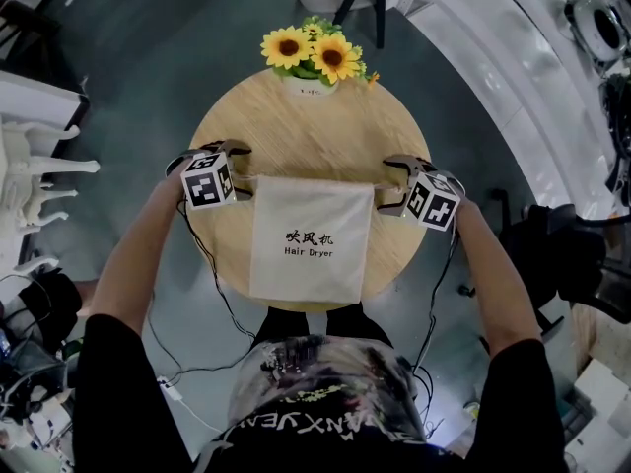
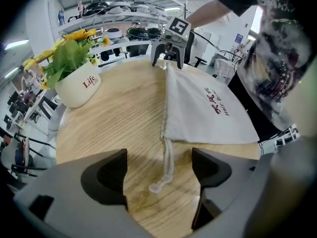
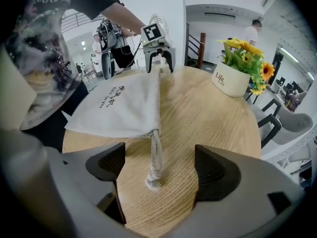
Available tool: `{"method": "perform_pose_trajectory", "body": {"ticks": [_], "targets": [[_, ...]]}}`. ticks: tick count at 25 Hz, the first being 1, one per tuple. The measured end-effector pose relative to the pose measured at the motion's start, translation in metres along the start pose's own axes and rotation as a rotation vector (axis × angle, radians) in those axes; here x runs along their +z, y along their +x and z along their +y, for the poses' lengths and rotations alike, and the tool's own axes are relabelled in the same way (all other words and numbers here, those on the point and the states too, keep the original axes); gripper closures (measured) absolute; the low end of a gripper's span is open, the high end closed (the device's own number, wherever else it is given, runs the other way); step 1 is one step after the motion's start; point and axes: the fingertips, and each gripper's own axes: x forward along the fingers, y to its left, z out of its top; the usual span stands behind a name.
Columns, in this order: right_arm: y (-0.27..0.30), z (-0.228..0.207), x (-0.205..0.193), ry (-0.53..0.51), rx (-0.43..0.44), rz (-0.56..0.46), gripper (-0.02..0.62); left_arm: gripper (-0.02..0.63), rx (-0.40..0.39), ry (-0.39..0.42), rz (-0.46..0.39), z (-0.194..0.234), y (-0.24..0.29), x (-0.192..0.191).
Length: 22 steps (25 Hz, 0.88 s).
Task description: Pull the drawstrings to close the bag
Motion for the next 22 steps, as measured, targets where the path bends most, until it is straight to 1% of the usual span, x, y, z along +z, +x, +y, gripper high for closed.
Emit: {"method": "perform_pose_trajectory", "body": {"ticks": [4, 6, 14, 15, 20, 22], "targets": [[-0.0004, -0.0001, 0.0014, -0.002, 0.0, -0.006, 0.173, 0.195, 0.008, -0.014, -0.008, 0.0008, -0.0014, 0.0013], [-0.0006, 0.0002, 0.0012, 0.001, 0.0, -0.008, 0.184, 0.318, 0.018, -0.026, -0.021, 0.0024, -0.0027, 0.0035], [-0.0022, 0.0019, 0.0027, 0.007, -0.003, -0.021, 0.24, 0.316, 0.022, -0.032, -0.026, 0.0029, -0.0032, 0.004], [-0.0026, 0.0028, 0.0031, 0.009, -0.003, -0.024, 0.268, 0.316, 0.023, -0.032, -0.026, 0.0027, -0.0034, 0.0041], [-0.0039, 0.0046, 0.0032, 0.023, -0.01, -0.034, 0.293, 0.318, 0.025, -0.029, -0.018, 0.001, -0.0035, 0.0041], [-0.004, 0.0045, 0.0035, 0.026, -0.012, -0.037, 0.322, 0.322, 0.027, -0.029, -0.015, 0.0014, -0.0032, 0.0039]]}}
